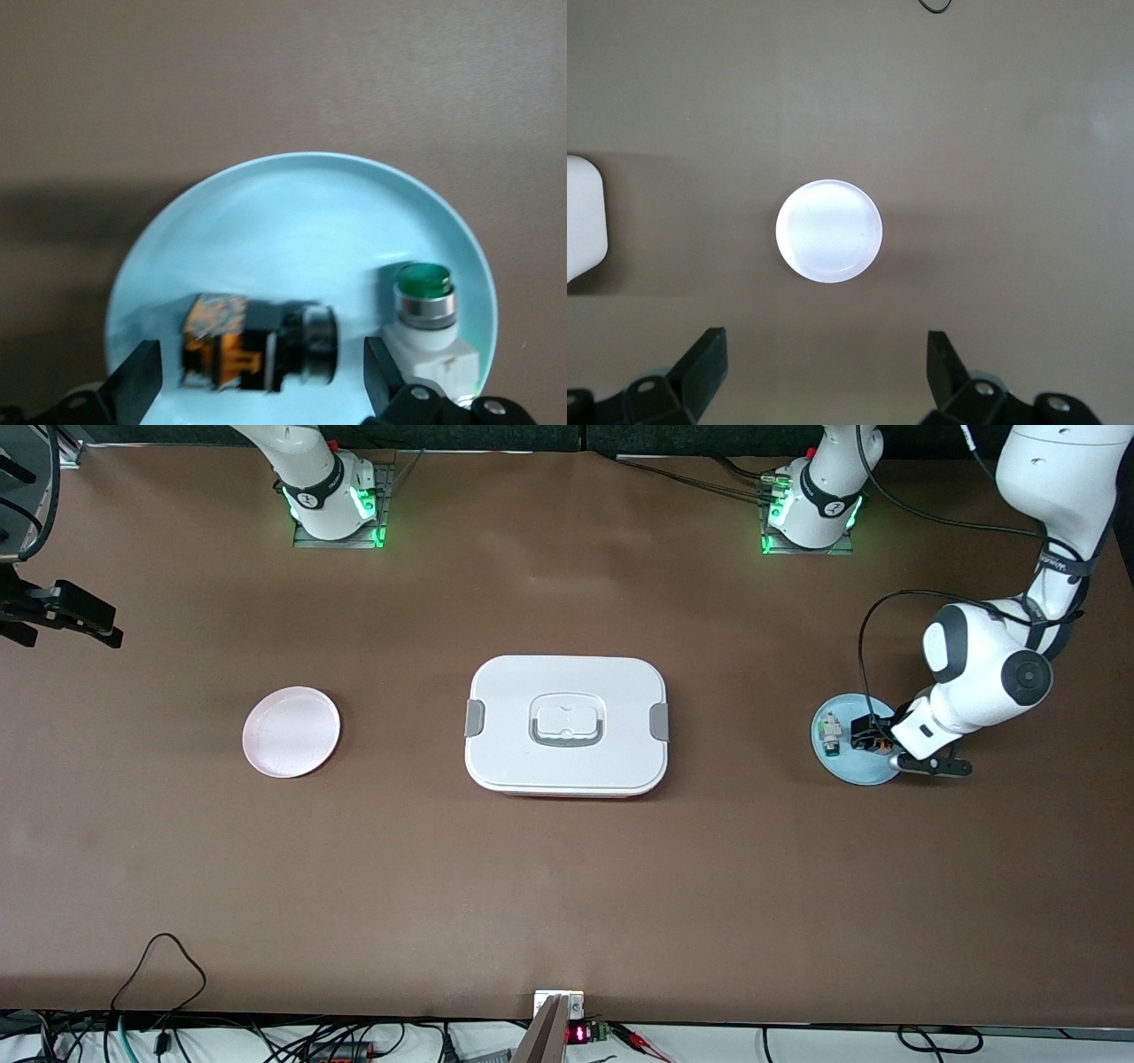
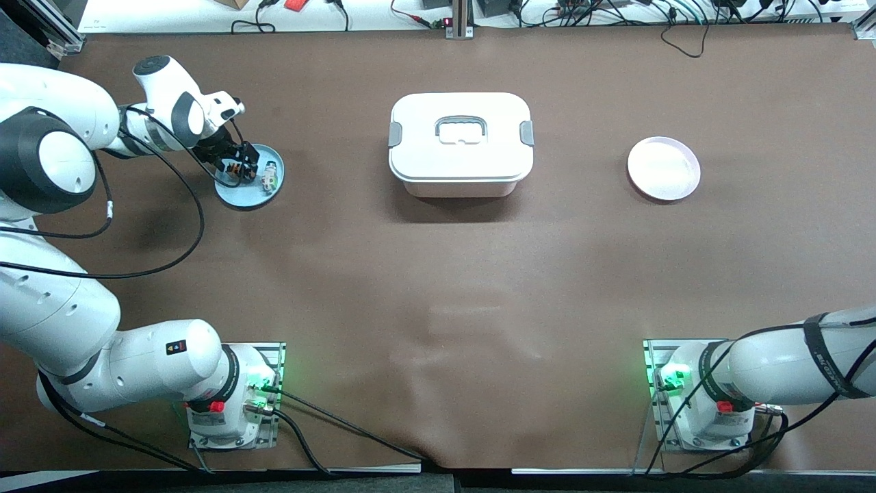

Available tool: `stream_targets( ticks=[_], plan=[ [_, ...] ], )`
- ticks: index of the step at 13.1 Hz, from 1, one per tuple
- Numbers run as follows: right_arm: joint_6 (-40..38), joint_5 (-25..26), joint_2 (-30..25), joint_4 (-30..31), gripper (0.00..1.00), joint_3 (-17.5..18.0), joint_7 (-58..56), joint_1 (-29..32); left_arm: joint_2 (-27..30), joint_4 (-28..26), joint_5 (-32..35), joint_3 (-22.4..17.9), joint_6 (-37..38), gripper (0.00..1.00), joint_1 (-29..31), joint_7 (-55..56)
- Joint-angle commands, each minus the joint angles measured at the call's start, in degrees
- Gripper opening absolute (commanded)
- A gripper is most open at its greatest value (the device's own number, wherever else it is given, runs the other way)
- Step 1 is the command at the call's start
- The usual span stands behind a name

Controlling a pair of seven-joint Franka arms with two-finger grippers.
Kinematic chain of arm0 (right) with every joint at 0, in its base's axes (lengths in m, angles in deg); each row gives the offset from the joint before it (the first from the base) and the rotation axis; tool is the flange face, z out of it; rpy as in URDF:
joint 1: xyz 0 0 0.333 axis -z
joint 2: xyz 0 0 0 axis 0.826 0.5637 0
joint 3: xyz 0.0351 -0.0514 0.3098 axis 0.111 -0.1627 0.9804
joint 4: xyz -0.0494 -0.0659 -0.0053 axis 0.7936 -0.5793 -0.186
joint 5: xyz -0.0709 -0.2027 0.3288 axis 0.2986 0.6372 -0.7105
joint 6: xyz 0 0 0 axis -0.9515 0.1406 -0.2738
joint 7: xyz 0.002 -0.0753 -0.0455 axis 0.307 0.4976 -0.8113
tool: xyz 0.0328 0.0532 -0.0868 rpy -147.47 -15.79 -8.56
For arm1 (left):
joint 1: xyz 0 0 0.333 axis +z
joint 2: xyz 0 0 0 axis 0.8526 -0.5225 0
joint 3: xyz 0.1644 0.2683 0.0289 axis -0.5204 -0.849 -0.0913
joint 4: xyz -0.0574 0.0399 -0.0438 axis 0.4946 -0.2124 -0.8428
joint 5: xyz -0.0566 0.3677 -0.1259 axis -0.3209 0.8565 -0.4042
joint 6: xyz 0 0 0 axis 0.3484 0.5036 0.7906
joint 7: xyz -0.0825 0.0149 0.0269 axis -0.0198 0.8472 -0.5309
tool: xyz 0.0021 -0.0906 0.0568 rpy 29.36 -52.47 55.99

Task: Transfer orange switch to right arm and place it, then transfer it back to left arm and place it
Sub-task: 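Lower the left gripper onto the orange switch on the blue plate, then close the left gripper on the orange switch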

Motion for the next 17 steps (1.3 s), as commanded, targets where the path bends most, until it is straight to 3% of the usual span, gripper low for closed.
stream_targets(
  ticks=[1, 4, 6, 8, 10, 12, 17],
  plan=[
    [-0.9, -0.8, 0.7, -1.2, 1.0, 0.1, 0.9, -0.5, -1.1, 0.1, -1.0, 0.7, -1.6, 1.0, 0.5, 0.2],
    [-0.6, -0.3, 0.7, -1.3, 1.0, 0.1, 0.1, -2.2, -1.2, 0.0, -1.0, 0.7, -1.5, 1.0, 0.5, -0.2],
    [-1.2, -0.7, 0.6, -1.2, 1.0, 0.4, 0.2, -3.3, -1.2, 0.0, -1.0, 0.7, -1.5, 0.92, 0.5, -0.5],
    [-1.3, -0.6, 0.6, -1.0, 1.0, 1.0, 1.0, -5.5, -1.2, 0.0, -1.0, 0.7, -1.4, 0.72, 0.5, -1.0],
    [-2.4, -0.4, 0.6, -0.9, 1.0, 1.0, 0.7, -7.0, -1.1, 0.1, -1.0, 0.8, -1.4, 0.44, 0.5, -1.2],
    [-3.4, -0.4, -0.5, -1.2, 1.0, 0.7, 1.0, -6.8, -0.8, 0.1, -1.0, 0.8, -1.2, 0.25, 0.5, -3.6],
    [-3.4, 0.2, -0.4, -1.1, 1.0, -0.1, 1.0, -4.3, 3.6, 1.8, -1.0, 2.4, 5.4, 0.21, 0.4, -4.3]
  ],
)
